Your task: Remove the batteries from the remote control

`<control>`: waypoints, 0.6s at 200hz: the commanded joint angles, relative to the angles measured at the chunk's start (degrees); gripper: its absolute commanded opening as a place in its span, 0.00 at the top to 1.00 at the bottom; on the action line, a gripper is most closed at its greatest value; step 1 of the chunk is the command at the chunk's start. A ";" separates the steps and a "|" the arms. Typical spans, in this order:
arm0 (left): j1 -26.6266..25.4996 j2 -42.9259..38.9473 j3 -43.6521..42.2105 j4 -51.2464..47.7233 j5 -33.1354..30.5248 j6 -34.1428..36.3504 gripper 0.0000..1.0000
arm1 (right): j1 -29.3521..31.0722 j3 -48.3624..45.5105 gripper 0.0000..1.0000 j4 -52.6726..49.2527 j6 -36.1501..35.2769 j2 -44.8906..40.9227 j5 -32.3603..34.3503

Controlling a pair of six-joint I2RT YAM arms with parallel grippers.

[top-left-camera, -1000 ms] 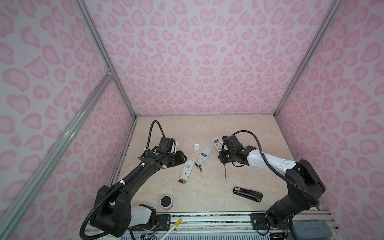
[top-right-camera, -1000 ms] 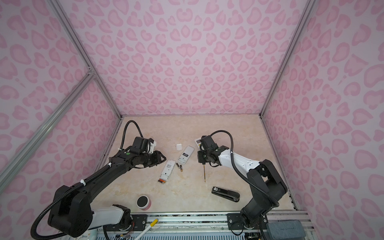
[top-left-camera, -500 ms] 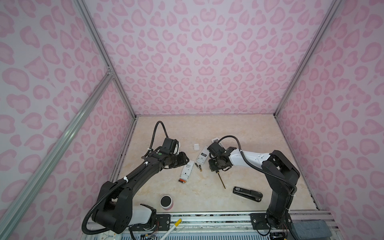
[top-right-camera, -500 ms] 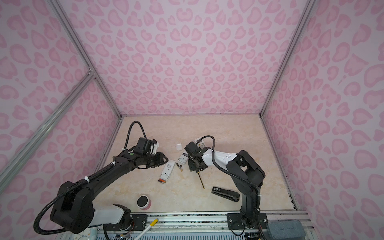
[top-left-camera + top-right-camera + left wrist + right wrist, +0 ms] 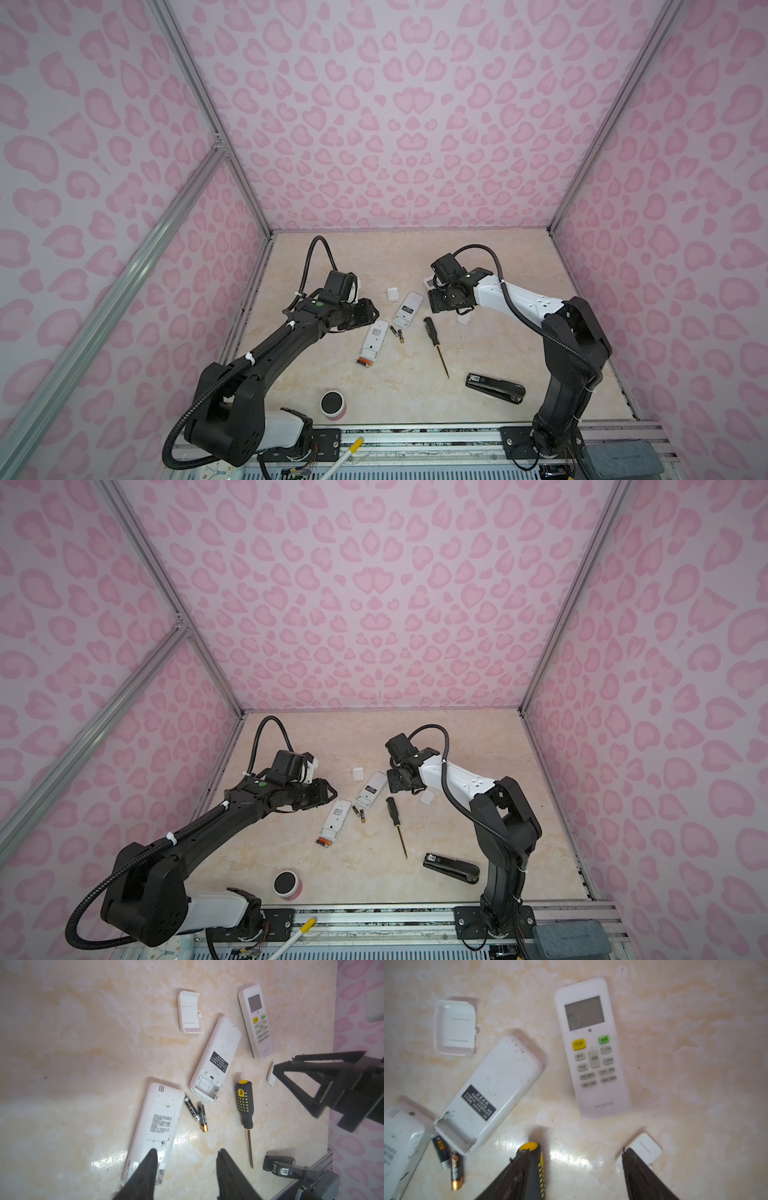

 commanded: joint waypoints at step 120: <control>-0.02 7.78 4.64 1.68 1.84 -0.01 0.49 | -6.05 4.40 0.33 6.58 -7.83 13.96 -8.79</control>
